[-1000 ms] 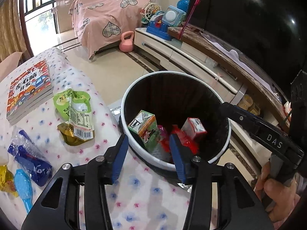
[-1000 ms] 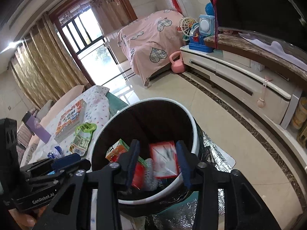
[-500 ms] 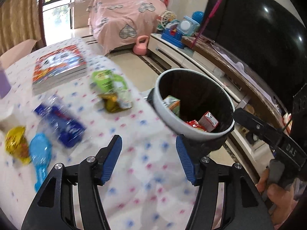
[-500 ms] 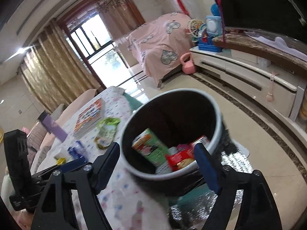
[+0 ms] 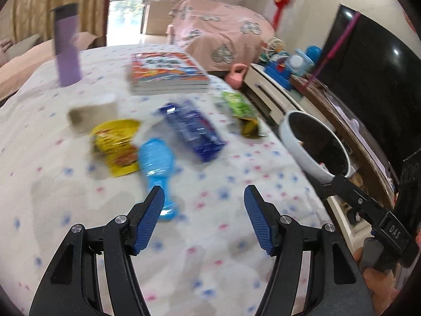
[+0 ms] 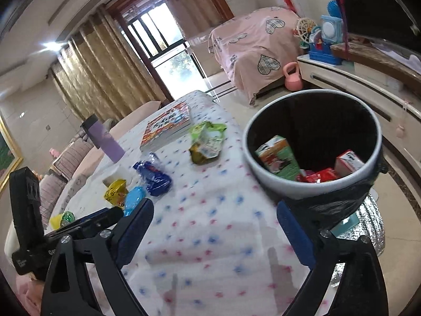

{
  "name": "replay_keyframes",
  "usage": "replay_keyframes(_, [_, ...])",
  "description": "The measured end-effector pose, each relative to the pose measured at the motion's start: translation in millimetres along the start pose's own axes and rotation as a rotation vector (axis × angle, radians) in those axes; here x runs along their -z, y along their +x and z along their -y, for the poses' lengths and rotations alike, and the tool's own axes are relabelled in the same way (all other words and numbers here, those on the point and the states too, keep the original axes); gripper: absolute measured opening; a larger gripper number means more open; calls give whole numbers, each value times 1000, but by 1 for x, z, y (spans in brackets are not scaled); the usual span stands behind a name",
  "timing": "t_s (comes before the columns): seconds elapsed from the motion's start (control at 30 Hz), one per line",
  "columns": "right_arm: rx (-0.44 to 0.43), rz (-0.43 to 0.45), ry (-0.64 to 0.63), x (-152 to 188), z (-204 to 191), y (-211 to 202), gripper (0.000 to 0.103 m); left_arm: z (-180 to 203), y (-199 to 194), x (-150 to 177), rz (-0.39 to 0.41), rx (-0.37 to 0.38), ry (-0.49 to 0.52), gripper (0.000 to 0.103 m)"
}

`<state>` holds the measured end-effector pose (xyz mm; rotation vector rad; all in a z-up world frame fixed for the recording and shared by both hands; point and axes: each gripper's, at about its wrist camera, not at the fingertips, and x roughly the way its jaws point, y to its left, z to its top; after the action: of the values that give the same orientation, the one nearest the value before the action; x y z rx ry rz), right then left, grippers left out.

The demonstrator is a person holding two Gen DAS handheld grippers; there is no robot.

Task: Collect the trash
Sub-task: 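Move both tools back to the remaining trash on the bed, then grasp yellow snack bag with left gripper while right grasps blue plastic bag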

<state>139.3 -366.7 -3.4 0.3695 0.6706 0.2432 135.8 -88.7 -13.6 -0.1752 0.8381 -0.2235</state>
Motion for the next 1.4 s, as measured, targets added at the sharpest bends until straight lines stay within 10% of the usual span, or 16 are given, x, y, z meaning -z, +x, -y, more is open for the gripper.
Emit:
replay_keyframes(1.0, [-84, -127, -172, 3, -83, 84, 98, -92, 5, -6, -36, -31, -174, 64])
replay_keyframes(1.27, [-90, -169, -230, -9, -101, 116, 81, -98, 23, -26, -39, 28, -163, 63])
replay_keyframes(1.4, [-74, -188, -257, -15, -109, 135, 78, -98, 42, -35, -76, 82, -149, 42])
